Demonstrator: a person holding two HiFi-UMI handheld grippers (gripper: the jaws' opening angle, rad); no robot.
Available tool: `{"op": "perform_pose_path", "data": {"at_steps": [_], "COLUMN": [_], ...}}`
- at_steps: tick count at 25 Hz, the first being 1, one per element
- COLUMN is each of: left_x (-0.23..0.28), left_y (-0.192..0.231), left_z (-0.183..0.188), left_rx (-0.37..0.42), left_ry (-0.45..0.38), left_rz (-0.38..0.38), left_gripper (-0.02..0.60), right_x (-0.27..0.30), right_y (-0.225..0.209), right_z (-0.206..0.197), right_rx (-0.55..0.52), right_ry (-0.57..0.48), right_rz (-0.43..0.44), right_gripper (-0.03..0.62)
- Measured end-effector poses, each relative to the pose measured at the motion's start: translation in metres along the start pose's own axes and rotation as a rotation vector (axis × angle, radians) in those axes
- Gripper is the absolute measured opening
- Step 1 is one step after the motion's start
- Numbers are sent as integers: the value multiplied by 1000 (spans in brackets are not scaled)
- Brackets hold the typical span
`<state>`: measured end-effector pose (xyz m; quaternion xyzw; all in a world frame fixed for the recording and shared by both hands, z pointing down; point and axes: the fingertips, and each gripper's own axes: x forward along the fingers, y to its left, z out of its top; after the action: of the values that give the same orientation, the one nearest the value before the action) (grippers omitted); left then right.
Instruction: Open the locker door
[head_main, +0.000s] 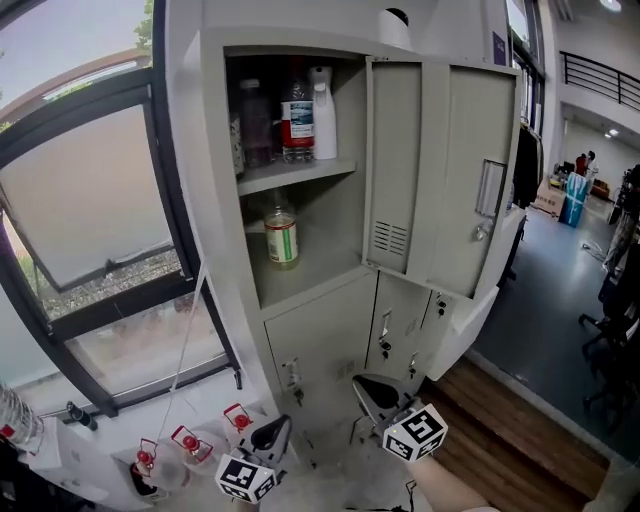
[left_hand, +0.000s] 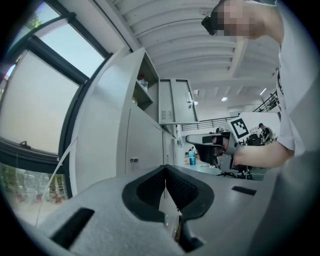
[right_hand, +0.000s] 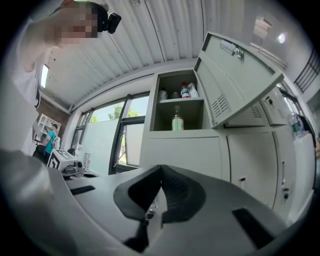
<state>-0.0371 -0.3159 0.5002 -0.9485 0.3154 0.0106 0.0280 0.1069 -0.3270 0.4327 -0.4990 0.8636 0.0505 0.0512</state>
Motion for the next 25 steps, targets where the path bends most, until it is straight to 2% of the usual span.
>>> {"op": "perform_pose_path", "data": {"at_steps": [5, 14, 25], "left_x": [-20, -60, -75], "left_y": [20, 46, 54], "left_z": [-1, -9, -15], "left_rx": [5, -6, 0], "left_ry": [-9, 9, 20], "left_rz": [82, 203, 250], "left_gripper": [9, 9, 9], "right_x": [20, 46, 56], "right_y": [34, 80, 111], "right_z": [-28, -55, -80], "right_rx": [34, 95, 134], "right_ry": [22, 51, 90], "right_rz": [48, 126, 176], "right_gripper": [13, 12, 12]}}
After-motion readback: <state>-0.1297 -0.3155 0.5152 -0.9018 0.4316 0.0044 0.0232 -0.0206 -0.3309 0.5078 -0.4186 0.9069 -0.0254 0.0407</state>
